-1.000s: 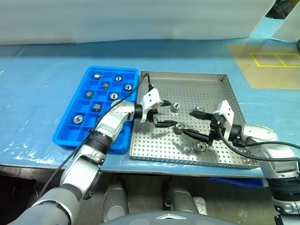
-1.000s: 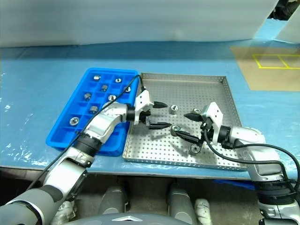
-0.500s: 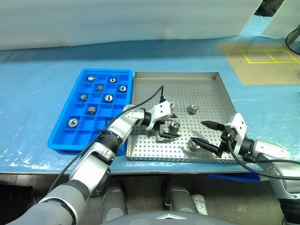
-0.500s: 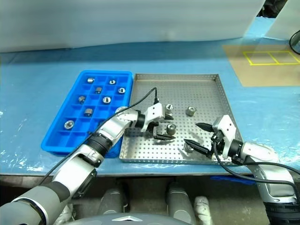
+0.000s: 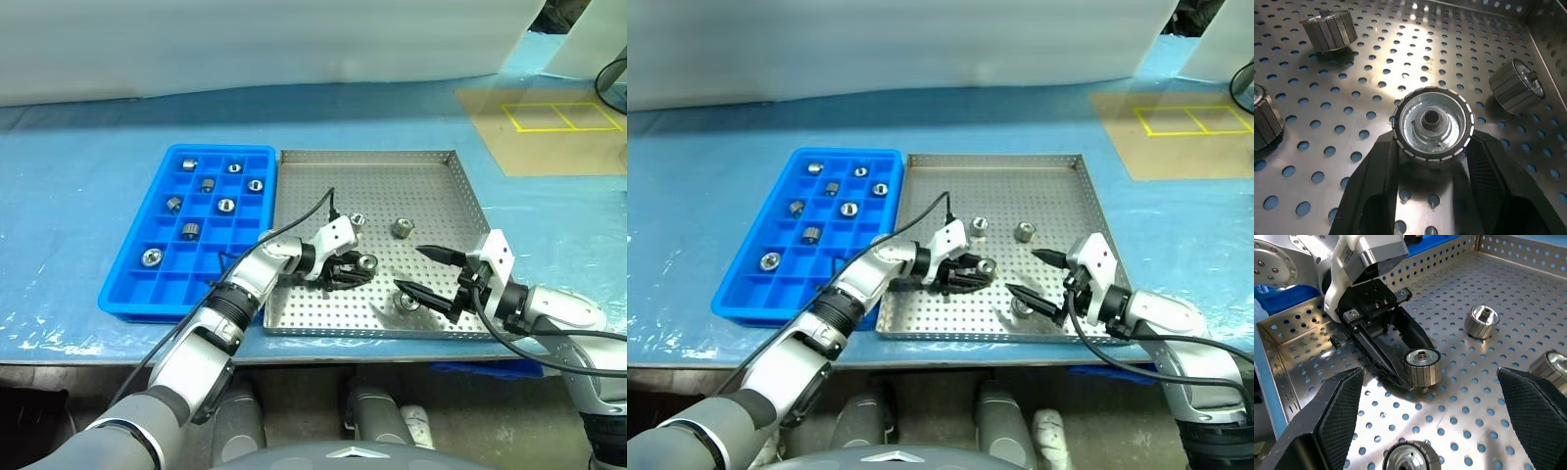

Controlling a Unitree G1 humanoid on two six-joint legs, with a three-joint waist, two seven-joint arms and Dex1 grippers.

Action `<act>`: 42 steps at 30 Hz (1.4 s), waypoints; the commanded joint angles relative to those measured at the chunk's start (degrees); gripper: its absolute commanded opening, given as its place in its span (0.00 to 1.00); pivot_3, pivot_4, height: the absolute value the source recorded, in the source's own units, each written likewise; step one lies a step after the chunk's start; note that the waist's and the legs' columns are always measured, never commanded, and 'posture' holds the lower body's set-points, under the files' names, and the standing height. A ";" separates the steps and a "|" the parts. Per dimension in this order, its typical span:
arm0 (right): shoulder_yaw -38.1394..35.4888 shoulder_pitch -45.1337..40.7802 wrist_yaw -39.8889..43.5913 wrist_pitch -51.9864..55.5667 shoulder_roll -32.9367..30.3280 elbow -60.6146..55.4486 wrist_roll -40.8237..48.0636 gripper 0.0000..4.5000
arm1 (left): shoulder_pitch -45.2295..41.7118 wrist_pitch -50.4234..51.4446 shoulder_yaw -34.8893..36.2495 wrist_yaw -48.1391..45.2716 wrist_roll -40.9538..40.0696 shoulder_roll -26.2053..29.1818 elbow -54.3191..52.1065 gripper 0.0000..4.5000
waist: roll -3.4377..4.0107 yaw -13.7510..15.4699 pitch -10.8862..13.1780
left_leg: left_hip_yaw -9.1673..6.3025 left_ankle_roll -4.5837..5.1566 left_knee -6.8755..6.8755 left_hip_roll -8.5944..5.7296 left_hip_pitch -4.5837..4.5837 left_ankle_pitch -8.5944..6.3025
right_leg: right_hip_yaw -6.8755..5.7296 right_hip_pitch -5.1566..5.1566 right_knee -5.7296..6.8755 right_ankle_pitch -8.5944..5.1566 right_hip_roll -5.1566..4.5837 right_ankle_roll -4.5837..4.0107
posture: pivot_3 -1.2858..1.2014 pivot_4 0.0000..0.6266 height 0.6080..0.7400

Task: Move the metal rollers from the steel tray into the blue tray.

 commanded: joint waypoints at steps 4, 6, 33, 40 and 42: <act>6.19 -9.62 4.50 0.36 0.60 5.14 0.42 1.00 | 6.03 3.97 8.07 15.11 -1.33 -0.09 -18.18 0.37 | 0.00 0.20 0.00 | -0.02 0.01 0.00 0.02 -0.02 0.00 | -0.06 -0.01 0.01 0.00 0.00 0.00 | 0.45 0.24 1.00; 9.28 -13.64 6.59 0.01 1.45 8.22 -0.16 1.00 | 9.32 6.38 10.79 22.20 -0.90 -0.99 -25.08 0.37 | 0.00 0.43 0.00 | -0.04 0.00 0.00 0.04 -0.03 0.01 | -0.12 -0.01 0.03 0.00 -0.01 -0.01 | 0.47 0.24 1.00; 19.09 -27.39 16.05 -6.75 10.26 24.14 -6.84 1.00 | 48.78 23.92 24.50 53.99 6.31 0.64 -72.95 0.37 | -0.04 6.36 0.04 | -0.08 -0.27 -0.06 0.08 -0.32 -0.09 | -0.30 -0.25 -0.01 -0.01 -0.08 0.01 | 0.56 0.24 1.00; 18.75 -26.87 15.87 -7.58 11.00 24.38 -7.03 1.00 | 55.16 25.67 24.22 55.98 5.25 -2.24 -74.37 0.37 | -0.05 6.46 0.04 | -0.09 -0.27 -0.07 0.07 -0.31 -0.09 | -0.29 -0.24 -0.02 -0.02 -0.10 0.02 | 0.56 0.24 1.00; 18.72 -26.68 15.78 -8.08 11.18 24.59 -7.17 1.00 | 54.88 26.62 25.03 55.46 4.23 -2.13 -73.77 0.37 | -0.05 6.42 0.04 | -0.09 -0.30 -0.08 0.07 -0.27 -0.08 | -0.29 -0.23 -0.01 -0.02 -0.08 0.03 | 0.55 0.24 1.00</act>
